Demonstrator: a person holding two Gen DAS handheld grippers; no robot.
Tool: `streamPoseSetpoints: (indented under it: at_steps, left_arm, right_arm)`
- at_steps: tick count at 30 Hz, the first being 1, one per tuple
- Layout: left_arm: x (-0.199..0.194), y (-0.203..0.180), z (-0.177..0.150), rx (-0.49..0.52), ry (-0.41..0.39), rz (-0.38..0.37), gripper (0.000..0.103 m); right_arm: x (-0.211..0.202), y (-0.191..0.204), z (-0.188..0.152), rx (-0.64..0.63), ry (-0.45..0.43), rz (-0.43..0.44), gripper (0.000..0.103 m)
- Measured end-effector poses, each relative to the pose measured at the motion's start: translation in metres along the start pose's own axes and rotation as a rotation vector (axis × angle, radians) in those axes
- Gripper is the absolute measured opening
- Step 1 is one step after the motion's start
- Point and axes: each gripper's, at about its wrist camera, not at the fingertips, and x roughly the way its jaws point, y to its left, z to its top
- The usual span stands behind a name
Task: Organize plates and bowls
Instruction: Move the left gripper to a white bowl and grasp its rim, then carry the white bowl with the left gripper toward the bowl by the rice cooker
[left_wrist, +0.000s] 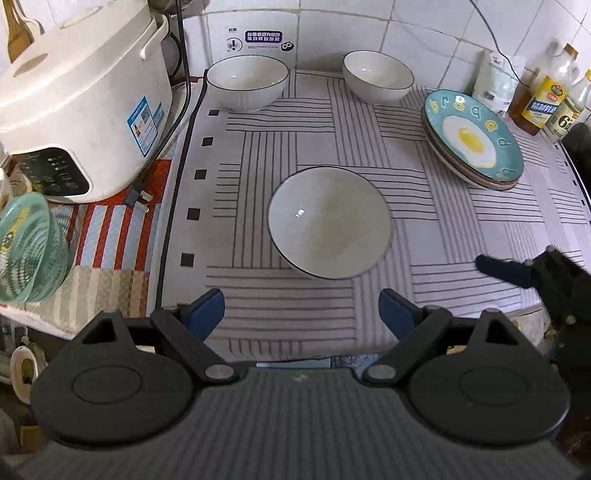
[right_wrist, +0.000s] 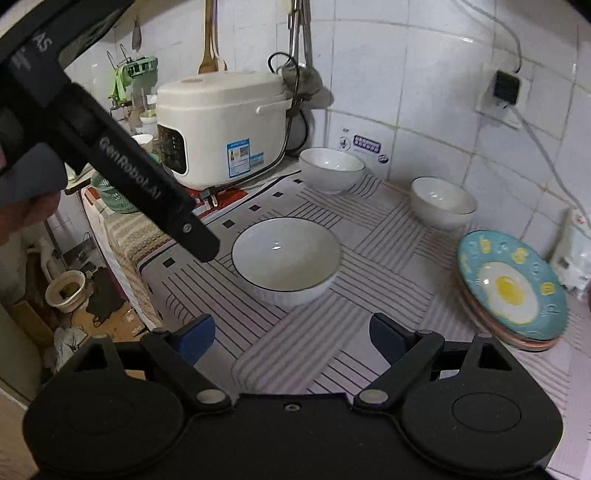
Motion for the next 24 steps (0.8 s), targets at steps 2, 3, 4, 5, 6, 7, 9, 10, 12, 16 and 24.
streamPoseSetpoints:
  at_steps: [2,3,4,5,6,7,9,10,12,16,24]
  left_arm:
    - [0.01,0.008,0.001,0.017,-0.02,-0.029,0.09]
    - [0.016,0.012,0.002,0.021,-0.02,-0.042,0.088]
    - [0.023,0.015,0.004,0.022,-0.013,-0.051,0.088]
    - [0.029,0.019,0.006,0.02,-0.004,-0.062,0.088]
    - [0.035,0.021,0.008,0.022,-0.002,-0.082,0.088]
    - [0.04,0.023,0.01,0.03,-0.008,-0.098,0.087]
    - [0.048,0.026,0.011,0.048,-0.02,-0.122,0.086]
    - [0.053,0.026,0.014,0.057,-0.016,-0.128,0.086]
    - [0.062,0.025,0.019,0.081,-0.009,-0.119,0.079]
    - [0.075,0.024,0.026,0.12,-0.004,-0.108,0.065]
    - [0.089,0.018,0.029,0.253,0.018,-0.096,0.024]
  right_arm:
    - [0.017,0.004,-0.004,0.031,0.001,0.005,0.093]
    - [0.027,0.004,-0.008,0.053,0.006,0.009,0.093]
    - [0.035,0.005,-0.013,0.064,0.025,0.011,0.093]
    - [0.045,0.008,-0.016,0.061,0.051,0.008,0.093]
    - [0.054,0.011,-0.017,0.058,0.063,-0.004,0.093]
    - [0.06,0.013,-0.018,0.063,0.063,-0.019,0.093]
    - [0.071,0.016,-0.02,0.091,0.039,-0.021,0.093]
    - [0.077,0.017,-0.021,0.101,0.031,-0.026,0.093]
    - [0.089,0.02,-0.022,0.103,0.019,-0.048,0.093]
    - [0.107,0.022,-0.021,0.124,-0.019,-0.094,0.093]
    - [0.115,0.019,-0.015,0.145,-0.091,-0.111,0.091]
